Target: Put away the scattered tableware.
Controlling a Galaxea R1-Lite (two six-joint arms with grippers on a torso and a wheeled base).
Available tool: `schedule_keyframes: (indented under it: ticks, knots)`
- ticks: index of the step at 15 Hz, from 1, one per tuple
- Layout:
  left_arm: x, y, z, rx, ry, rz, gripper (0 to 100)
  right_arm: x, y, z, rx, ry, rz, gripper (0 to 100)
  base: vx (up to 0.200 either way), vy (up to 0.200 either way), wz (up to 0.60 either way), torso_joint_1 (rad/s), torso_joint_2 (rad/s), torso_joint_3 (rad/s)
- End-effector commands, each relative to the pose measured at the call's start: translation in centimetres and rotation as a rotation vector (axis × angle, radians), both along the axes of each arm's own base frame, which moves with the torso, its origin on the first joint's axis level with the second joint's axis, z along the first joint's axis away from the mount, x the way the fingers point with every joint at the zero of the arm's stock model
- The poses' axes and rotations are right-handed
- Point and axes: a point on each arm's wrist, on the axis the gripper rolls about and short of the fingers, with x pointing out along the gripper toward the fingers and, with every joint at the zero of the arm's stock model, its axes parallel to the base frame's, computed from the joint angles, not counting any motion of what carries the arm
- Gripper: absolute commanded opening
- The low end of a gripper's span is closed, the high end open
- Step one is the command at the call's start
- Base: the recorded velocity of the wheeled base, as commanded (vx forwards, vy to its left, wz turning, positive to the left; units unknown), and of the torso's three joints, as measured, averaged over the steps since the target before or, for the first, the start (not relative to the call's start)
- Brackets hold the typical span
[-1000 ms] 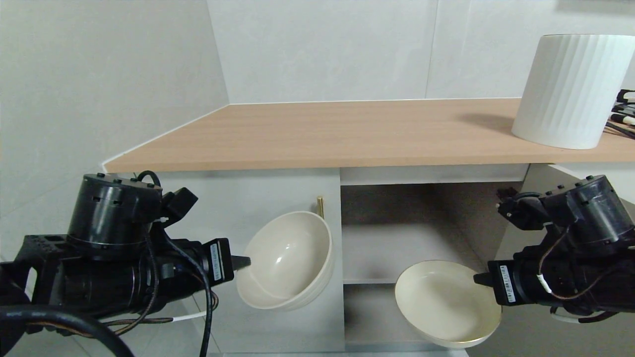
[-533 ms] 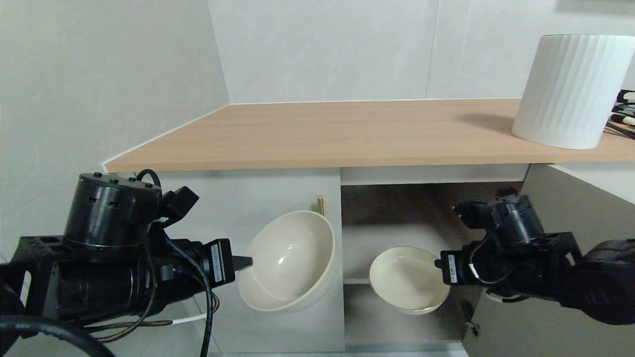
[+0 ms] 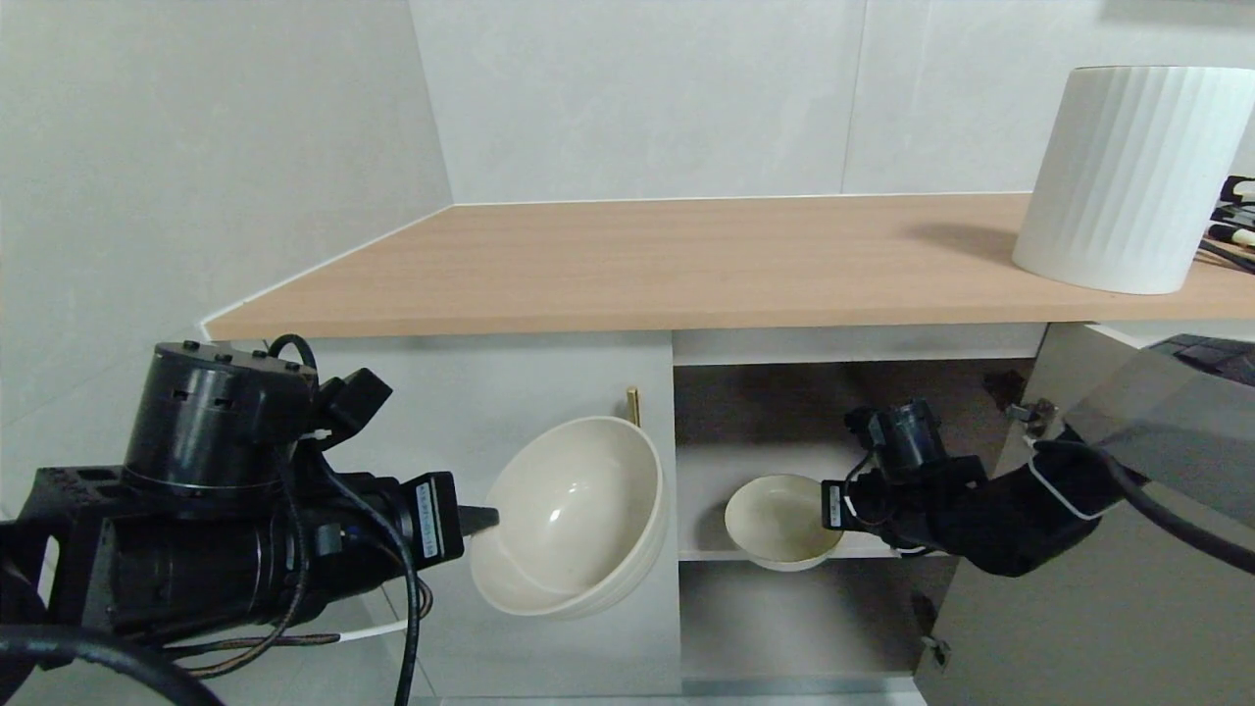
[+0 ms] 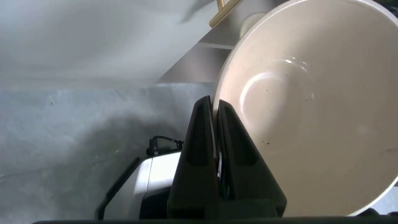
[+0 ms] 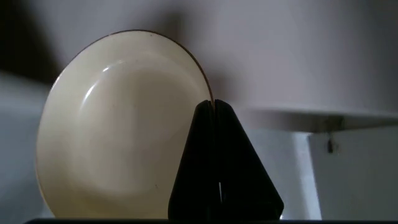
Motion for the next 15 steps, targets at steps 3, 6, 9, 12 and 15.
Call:
schedule_keyframes:
  ticks: [3,6,9,12,15]
  knots:
    - [0.3,-0.1,-0.4,0.007,0.016,0.0,0,2.6,-0.9,-3.8,-0.028,0.047,-0.056,0,0.0,0.0,0.0,0.0,0.0,0.0]
    - [0.3,-0.1,-0.4,0.007,0.017,0.0,0,3.7,-1.2,-5.5,-0.066,0.047,-0.11,0,0.0,0.0,0.0,0.0,0.0,0.0]
    - [0.3,-0.1,-0.4,0.007,0.017,0.0,0,4.7,-1.0,-6.4,-0.098,0.035,-0.149,0,0.0,0.0,0.0,0.0,0.0,0.0]
    - [0.3,-0.2,-0.5,0.008,0.018,0.0,0,5.5,-1.1,-6.7,-0.106,0.018,-0.174,0,0.0,0.0,0.0,0.0,0.0,0.0]
    - [0.4,-0.2,-0.6,0.01,0.023,0.0,0,6.3,-0.9,-7.4,-0.137,-0.011,-0.225,0,0.0,0.0,0.0,0.0,0.0,0.0]
